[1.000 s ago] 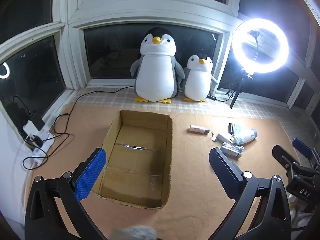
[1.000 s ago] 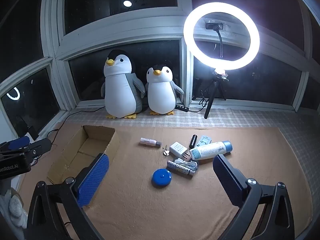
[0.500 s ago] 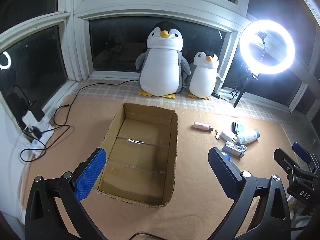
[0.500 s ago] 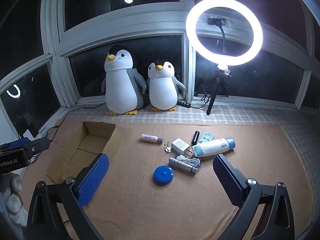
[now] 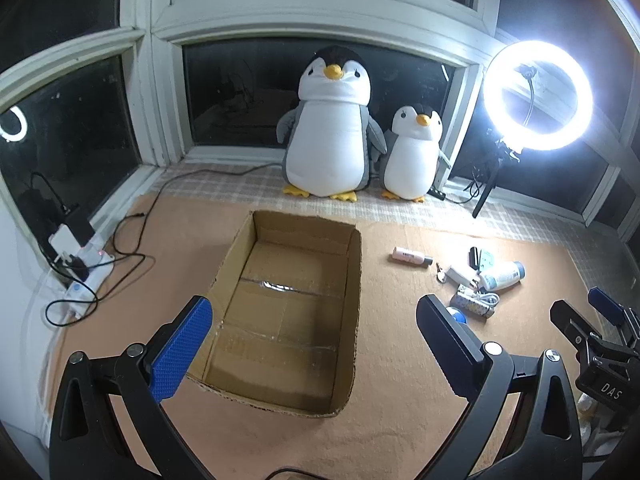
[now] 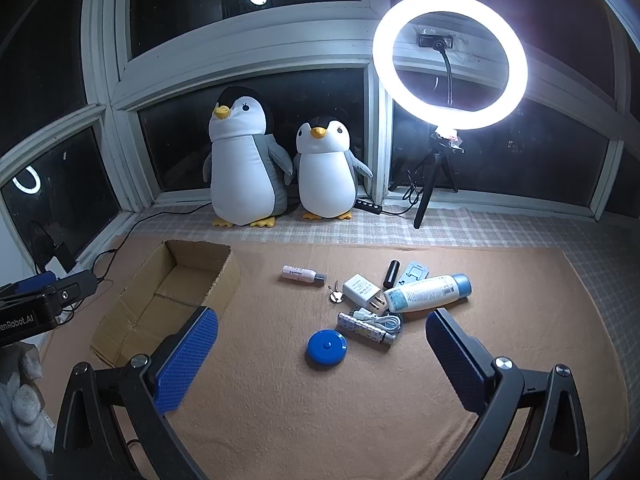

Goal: Organize rigid objects

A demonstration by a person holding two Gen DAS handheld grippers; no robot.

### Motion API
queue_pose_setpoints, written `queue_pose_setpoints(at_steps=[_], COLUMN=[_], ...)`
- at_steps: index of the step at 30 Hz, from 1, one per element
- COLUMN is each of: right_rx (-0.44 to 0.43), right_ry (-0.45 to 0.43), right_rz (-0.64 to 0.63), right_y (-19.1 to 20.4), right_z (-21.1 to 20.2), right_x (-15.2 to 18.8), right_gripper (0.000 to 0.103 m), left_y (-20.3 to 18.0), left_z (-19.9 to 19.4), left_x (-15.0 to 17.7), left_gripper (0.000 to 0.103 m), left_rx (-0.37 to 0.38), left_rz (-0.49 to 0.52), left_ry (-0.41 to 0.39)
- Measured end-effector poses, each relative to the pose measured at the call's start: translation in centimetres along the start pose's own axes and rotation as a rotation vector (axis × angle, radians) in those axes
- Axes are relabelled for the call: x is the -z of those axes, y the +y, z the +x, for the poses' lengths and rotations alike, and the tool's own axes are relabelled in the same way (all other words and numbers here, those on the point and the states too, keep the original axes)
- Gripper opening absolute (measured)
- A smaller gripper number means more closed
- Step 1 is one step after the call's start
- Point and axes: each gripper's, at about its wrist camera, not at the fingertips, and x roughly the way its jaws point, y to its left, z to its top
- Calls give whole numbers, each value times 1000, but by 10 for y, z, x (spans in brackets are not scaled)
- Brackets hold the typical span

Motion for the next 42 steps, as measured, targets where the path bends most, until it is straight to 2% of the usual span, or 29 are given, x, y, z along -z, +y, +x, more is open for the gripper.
queue_pose_setpoints(at_steps=[8, 19, 42], right_rx=[0, -1, -1], right_ry=[-13, -19, -19], right_rz=[-1, -9, -15], right_y=[-1, 1, 1], right_z=[-3, -5, -6], right_x=[-1, -2, -4], right_gripper=[102, 102, 102], left_y=[-2, -5, -7], left_z=[-10, -16, -19], left_x=[-5, -6, -9], left_gripper=[101, 101, 101], left_rx=[-16, -30, -29], left_rz=[6, 16, 24], left_ry=[-50, -80, -86])
